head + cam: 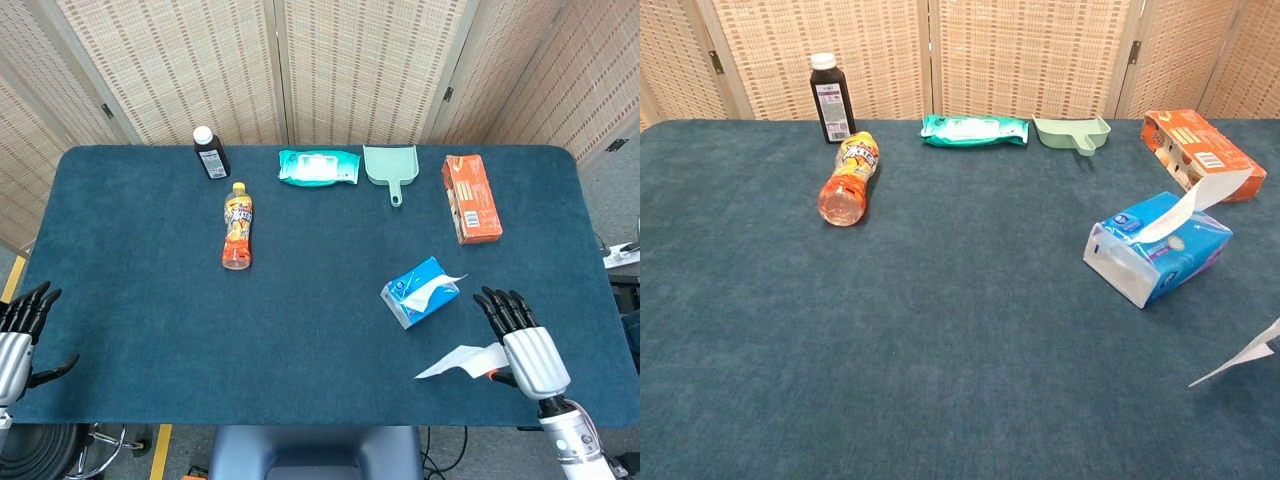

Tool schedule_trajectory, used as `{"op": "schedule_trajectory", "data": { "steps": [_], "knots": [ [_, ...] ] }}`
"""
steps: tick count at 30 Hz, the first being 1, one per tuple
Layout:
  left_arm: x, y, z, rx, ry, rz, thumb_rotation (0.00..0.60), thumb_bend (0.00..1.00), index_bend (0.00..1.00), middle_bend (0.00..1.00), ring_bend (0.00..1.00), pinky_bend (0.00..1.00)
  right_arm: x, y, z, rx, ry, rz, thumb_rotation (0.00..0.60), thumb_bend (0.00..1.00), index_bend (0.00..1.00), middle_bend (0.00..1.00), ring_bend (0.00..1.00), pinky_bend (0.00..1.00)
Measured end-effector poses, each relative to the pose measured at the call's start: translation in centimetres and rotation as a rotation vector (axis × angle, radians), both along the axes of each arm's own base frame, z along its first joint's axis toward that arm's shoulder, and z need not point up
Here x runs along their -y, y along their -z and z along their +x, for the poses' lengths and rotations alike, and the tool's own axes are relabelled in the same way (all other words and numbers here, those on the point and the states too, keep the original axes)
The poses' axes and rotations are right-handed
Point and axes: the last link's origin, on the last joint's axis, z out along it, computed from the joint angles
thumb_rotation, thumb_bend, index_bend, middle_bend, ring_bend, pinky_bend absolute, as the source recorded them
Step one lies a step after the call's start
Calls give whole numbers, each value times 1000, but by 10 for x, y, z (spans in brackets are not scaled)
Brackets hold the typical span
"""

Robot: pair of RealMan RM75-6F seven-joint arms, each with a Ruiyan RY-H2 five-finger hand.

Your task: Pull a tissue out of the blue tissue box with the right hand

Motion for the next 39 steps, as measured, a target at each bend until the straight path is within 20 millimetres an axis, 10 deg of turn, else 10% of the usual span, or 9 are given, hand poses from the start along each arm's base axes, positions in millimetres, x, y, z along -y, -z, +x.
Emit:
{"op": "schedule_trajectory", "data": {
  "steps": [17,23,30,39],
  "knots": [
    [0,1,1,-4,3,-3,600,258,0,0,0,115,4,-11,-9,-14,93,9,600,6,0,0,0,0],
    [0,1,1,-5,3,-4,600,257,0,0,0,115,4,-6,-9,-117,108,71,600,557,0,0,0,0],
    [0,1,1,-5,1,-4,600,258,0,0,0,115,3,-1,-6,-106,108,121,600,37,0,0,0,0],
    [0,1,1,-5,2,-4,600,260,0,0,0,115,3,-4,-5,-42,90,124,600,0,0,0,0,0]
  ]
}}
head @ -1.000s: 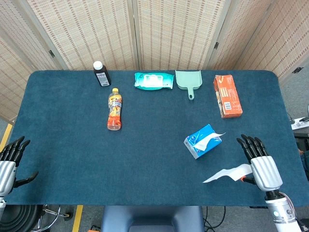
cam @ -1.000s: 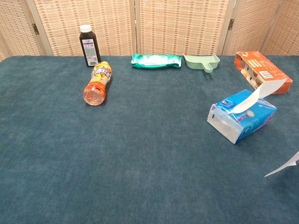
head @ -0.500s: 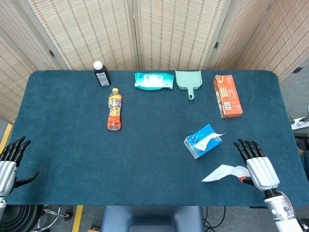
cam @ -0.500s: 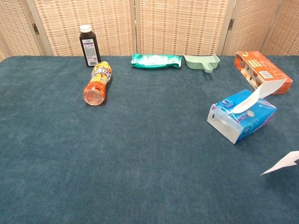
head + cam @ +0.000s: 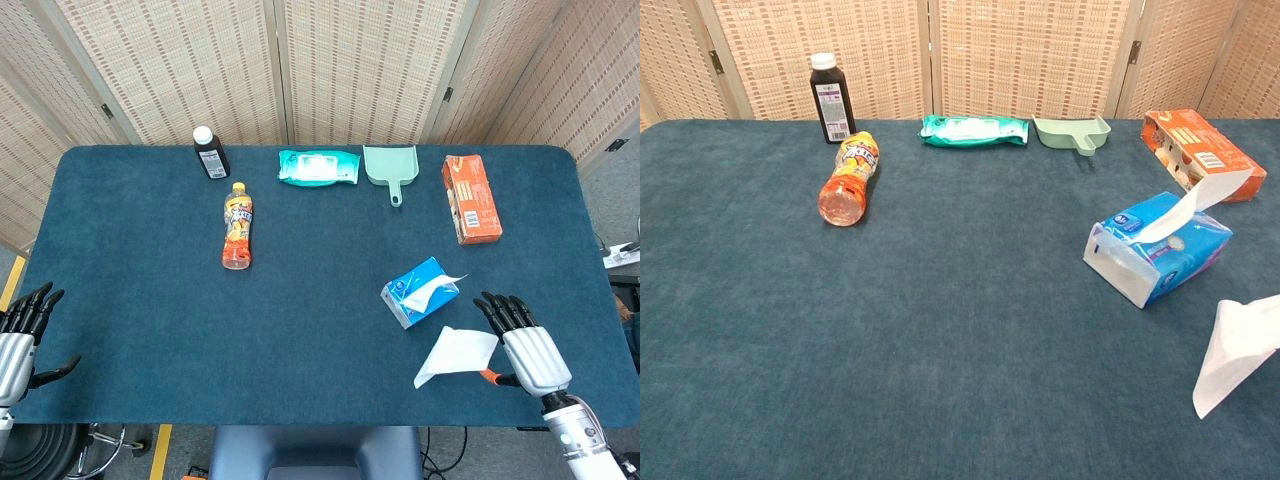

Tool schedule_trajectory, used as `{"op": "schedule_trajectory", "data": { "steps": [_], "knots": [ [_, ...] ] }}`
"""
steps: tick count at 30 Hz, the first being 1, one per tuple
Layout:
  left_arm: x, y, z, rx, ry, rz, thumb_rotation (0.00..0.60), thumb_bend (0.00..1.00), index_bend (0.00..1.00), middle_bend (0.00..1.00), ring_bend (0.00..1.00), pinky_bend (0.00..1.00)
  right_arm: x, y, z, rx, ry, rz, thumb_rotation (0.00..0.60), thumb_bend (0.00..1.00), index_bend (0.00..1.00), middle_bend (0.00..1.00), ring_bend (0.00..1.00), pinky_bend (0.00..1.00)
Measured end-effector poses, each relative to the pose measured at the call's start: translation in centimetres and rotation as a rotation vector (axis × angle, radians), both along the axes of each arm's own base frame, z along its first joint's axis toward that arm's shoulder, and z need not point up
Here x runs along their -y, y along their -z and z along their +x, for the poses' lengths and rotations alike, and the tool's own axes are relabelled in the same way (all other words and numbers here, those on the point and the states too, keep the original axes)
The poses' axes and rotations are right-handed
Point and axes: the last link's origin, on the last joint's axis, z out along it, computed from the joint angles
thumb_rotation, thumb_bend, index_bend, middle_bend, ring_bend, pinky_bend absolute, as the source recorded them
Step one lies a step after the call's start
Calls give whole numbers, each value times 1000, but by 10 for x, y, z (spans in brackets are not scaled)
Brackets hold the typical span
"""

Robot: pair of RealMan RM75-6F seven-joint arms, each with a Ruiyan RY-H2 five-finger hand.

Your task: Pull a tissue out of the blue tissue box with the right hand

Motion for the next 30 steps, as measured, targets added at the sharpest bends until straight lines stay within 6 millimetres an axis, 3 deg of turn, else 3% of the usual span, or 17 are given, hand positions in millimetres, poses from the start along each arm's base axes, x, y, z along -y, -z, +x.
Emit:
{"op": "schedule_trajectory", "data": {
  "steps": [12,25,30],
  "knots": [
    [0,0,1,1,5,-2,600,260,0,0,0,116,-2,-1,1,20,1,-3,600,0,0,0,0,0],
    [-1,1,2,2,8,-4,600,258,0,0,0,115,-3,-3,4,304,32,120,600,0,0,0,0,0],
    [-1,1,2,5,14,-1,600,259,0,0,0,115,-2,-4,2,219,8,73,600,0,0,0,0,0]
  ]
}}
